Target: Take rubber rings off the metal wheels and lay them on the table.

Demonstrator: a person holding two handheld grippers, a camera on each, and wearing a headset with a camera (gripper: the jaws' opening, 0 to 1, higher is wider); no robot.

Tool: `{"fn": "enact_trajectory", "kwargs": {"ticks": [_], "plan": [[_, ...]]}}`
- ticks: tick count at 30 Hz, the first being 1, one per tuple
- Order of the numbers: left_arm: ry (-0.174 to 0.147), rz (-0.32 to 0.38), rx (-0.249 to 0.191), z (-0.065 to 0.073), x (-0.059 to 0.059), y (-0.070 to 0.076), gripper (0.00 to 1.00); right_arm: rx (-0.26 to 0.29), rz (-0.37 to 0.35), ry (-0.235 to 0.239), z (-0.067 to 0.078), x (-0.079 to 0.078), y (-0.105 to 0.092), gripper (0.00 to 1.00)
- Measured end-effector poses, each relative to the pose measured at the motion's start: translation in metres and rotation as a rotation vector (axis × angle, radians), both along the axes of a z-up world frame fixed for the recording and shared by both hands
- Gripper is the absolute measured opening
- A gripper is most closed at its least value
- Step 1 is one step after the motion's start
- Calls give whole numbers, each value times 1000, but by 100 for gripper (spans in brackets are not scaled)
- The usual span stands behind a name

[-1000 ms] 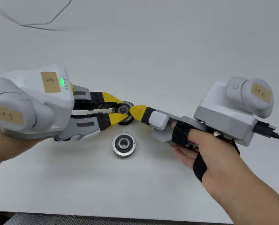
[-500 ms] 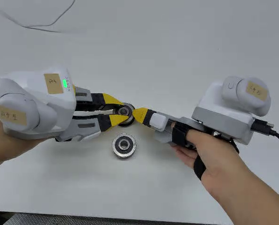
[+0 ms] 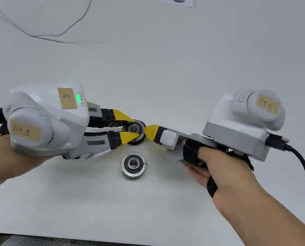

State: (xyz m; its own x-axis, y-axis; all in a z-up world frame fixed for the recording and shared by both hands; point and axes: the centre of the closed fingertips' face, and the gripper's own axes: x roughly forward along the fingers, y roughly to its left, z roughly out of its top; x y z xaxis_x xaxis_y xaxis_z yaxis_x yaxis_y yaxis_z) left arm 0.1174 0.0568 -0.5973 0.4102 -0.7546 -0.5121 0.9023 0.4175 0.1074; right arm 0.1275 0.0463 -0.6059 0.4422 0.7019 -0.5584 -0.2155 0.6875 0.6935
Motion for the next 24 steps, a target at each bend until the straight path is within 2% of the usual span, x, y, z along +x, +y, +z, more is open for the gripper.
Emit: {"fn": "enact_trajectory", "kwargs": {"ticks": [2, 4, 7, 24], "plan": [[-1, 4, 2, 0, 0, 0, 12, -14, -3, -1, 0, 0, 0, 1], [-2, 6, 6, 0, 0, 0, 12, -32, 10, -21, 2, 0, 1, 0], [-3, 13, 2, 0, 0, 0, 12, -37, 16, -27, 2, 2, 1, 0], [-2, 20, -11, -1, 1, 2, 12, 7, 34, -4, 3, 1, 6, 0]]}}
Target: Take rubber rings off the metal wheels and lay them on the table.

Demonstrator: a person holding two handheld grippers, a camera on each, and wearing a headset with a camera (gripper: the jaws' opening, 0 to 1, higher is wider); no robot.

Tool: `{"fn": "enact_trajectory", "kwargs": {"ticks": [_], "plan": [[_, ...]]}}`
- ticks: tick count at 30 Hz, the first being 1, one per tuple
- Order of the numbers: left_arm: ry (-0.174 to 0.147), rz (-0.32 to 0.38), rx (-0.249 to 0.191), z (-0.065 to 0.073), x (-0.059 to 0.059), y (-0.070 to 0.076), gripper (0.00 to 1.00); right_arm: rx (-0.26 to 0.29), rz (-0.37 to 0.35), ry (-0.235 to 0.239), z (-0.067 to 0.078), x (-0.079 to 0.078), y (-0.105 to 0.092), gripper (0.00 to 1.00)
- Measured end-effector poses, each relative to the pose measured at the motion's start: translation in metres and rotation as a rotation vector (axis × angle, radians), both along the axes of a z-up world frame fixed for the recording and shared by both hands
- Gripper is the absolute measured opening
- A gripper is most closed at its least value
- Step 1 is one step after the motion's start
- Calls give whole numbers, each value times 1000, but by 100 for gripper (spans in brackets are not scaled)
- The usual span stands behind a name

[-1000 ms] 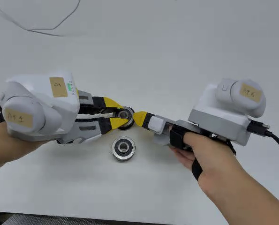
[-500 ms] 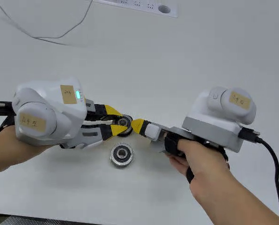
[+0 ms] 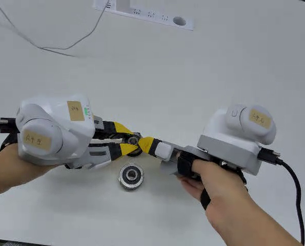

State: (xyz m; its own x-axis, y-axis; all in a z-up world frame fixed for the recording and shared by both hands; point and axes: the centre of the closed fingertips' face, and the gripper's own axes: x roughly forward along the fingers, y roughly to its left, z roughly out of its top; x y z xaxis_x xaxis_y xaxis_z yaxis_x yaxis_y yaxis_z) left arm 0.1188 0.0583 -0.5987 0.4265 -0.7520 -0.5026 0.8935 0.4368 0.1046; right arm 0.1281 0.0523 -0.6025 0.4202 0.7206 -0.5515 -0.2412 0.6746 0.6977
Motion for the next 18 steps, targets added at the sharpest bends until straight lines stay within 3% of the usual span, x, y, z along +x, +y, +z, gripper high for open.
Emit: {"fn": "enact_trajectory", "kwargs": {"ticks": [18], "plan": [[-6, 3, -5, 2, -4, -3, 12, 45, -11, 14, 7, -5, 2, 0]]}}
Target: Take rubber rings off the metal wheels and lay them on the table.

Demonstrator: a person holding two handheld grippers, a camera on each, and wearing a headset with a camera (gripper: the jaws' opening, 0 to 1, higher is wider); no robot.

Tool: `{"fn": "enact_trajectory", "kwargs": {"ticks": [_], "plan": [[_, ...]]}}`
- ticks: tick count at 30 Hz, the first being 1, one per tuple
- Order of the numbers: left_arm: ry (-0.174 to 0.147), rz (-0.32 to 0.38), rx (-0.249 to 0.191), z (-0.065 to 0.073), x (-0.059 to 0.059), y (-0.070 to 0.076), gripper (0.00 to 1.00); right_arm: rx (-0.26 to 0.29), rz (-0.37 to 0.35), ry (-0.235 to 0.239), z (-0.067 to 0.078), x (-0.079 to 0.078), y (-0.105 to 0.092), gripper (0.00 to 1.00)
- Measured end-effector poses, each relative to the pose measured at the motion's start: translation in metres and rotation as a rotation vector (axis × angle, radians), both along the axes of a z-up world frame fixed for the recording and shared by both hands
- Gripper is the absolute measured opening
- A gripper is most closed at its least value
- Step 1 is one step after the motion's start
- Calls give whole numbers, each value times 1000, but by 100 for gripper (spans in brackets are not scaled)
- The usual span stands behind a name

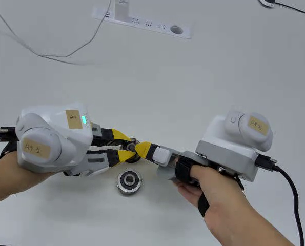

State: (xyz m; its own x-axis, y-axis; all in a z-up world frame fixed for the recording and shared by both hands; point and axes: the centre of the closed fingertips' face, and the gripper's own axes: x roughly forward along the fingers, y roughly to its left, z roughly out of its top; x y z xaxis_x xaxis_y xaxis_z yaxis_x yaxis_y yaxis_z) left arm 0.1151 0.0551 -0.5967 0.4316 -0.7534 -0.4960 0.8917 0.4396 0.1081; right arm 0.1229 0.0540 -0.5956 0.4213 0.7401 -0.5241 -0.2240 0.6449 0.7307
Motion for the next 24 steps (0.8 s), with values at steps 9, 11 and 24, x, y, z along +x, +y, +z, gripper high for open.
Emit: {"fn": "enact_trajectory", "kwargs": {"ticks": [9, 11, 24], "plan": [[-15, -7, 11, 1, -1, -1, 12, -11, -5, 2, -3, 2, 0, 0], [-16, -4, 11, 1, 0, -1, 12, -6, -8, 6, -4, 2, 0, 0], [-8, -7, 12, 1, 1, 0, 13, 15, -4, 15, -2, 1, 6, 0]]}}
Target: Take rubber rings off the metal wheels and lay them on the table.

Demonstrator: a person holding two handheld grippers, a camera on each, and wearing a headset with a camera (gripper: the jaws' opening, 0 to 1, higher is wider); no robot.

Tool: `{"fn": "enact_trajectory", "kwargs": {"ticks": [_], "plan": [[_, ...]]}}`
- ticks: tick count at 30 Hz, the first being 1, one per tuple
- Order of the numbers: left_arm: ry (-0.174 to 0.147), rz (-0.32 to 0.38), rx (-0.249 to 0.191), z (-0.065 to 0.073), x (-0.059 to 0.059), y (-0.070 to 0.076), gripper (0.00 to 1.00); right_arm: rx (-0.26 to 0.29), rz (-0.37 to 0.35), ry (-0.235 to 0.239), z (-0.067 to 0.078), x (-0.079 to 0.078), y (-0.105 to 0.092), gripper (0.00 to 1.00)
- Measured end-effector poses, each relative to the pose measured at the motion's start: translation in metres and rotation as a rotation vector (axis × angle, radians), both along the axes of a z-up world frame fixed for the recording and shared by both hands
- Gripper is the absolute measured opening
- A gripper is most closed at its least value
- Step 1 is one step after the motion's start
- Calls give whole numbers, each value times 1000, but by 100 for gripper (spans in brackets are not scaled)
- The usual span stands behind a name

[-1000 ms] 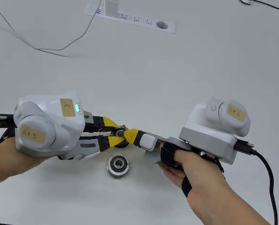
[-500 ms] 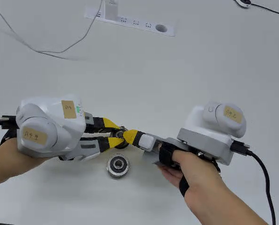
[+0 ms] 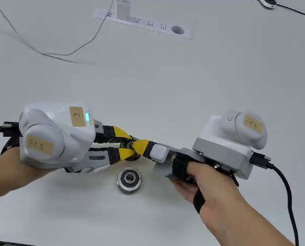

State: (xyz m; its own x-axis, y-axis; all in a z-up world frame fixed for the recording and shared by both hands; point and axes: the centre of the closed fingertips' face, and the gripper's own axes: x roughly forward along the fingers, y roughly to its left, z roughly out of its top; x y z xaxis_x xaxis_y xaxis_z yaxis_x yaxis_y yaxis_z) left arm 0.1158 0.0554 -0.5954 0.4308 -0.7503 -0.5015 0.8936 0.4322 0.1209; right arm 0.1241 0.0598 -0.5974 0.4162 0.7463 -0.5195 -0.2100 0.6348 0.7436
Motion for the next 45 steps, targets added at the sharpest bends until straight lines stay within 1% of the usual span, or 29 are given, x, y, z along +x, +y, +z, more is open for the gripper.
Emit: {"fn": "enact_trajectory", "kwargs": {"ticks": [5, 6, 8, 9, 11, 13, 15, 20, 23, 26, 32, 37, 42, 45], "plan": [[10, 2, -12, 2, -2, 0, 12, 3, -9, 6, 0, 1, 0, 1], [7, 1, -13, 3, -3, 1, 11, 6, -10, 7, 0, 1, 0, 1], [10, 0, -10, 4, -4, 4, 9, 11, -15, 9, 0, 2, 1, 1], [13, 6, -17, 5, -4, 5, 9, 10, -14, 8, 0, 2, 1, 1], [20, 17, -36, 8, -3, 9, 12, 11, -17, 10, 0, 3, 1, 1], [17, 27, -52, 13, -3, 12, 14, 11, -17, 11, 0, 3, 1, 1], [16, 33, -63, 17, -3, 15, 14, 15, -19, 13, 0, 2, 1, 1], [6, 53, -64, 22, 0, 23, 17, 37, -20, 17, 4, 1, 4, 1], [7, 75, -86, 27, 2, 27, 19, 45, -21, 18, 6, 1, 5, 1], [-6, 84, -90, 31, 3, 28, 23, 55, -23, 20, 9, -1, 6, 1], [-13, 94, -88, 33, 5, 28, 32, 93, -40, 17, 21, 1, 4, 1], [-12, 94, -86, 35, 4, 27, 34, 109, -65, 11, 29, 3, -5, 1], [-14, 87, -84, 37, 3, 24, 35, 116, -107, 5, 34, 5, -23, 1], [-5, 81, -90, 37, 2, 21, 38, 114, -138, 5, 34, 5, -37, 1]]}}
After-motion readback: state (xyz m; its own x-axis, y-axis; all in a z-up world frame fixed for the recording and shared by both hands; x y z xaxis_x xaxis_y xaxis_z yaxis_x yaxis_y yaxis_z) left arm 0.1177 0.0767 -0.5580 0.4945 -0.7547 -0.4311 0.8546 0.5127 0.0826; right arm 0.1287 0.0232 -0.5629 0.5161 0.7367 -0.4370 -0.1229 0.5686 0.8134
